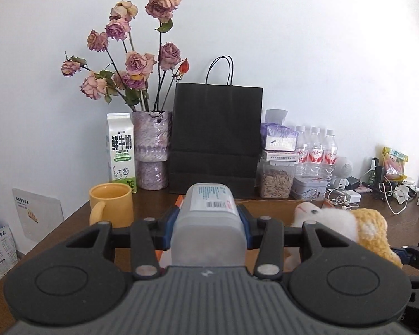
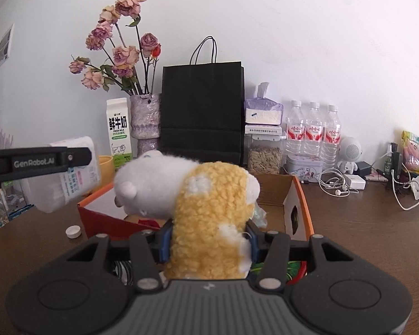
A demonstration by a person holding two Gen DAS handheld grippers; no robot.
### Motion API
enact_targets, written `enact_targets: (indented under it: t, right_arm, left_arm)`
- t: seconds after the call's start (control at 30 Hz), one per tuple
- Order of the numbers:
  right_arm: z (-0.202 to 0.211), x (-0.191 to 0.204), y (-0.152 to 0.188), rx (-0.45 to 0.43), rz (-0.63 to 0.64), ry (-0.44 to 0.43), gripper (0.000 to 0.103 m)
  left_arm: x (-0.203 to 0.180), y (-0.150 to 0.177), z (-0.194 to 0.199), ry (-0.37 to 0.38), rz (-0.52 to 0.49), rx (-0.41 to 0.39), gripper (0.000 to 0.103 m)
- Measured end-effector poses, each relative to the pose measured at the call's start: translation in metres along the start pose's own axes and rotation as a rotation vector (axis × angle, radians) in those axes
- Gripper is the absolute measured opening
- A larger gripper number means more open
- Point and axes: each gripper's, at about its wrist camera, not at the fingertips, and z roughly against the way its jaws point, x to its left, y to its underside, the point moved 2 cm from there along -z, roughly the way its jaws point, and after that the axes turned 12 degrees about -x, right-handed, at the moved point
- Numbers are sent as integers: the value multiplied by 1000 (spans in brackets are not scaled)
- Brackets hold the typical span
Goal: Organize objects
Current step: 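Carry the plush toy and container into the box and open both grippers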
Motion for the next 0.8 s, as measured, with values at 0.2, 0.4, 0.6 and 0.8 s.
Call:
enact_targets:
  t: [0.2,0.4,0.6,0.8]
  right_arm:
    - [-32,6,-16,-12,18,0,49]
    - [-75,2,-18,30,-6,16,49]
    - [-108,-8,-11,70,-27,52,49]
    - [-126,-21,6,120,-54,72,49]
  left_arm:
    - [-11,-2,-28,18,14,5,45]
    - [-15,-1,-61,18,28,14,45]
    - [-16,8,-95,22,36,49,45]
    - [-16,25,-115,25,33,96,45]
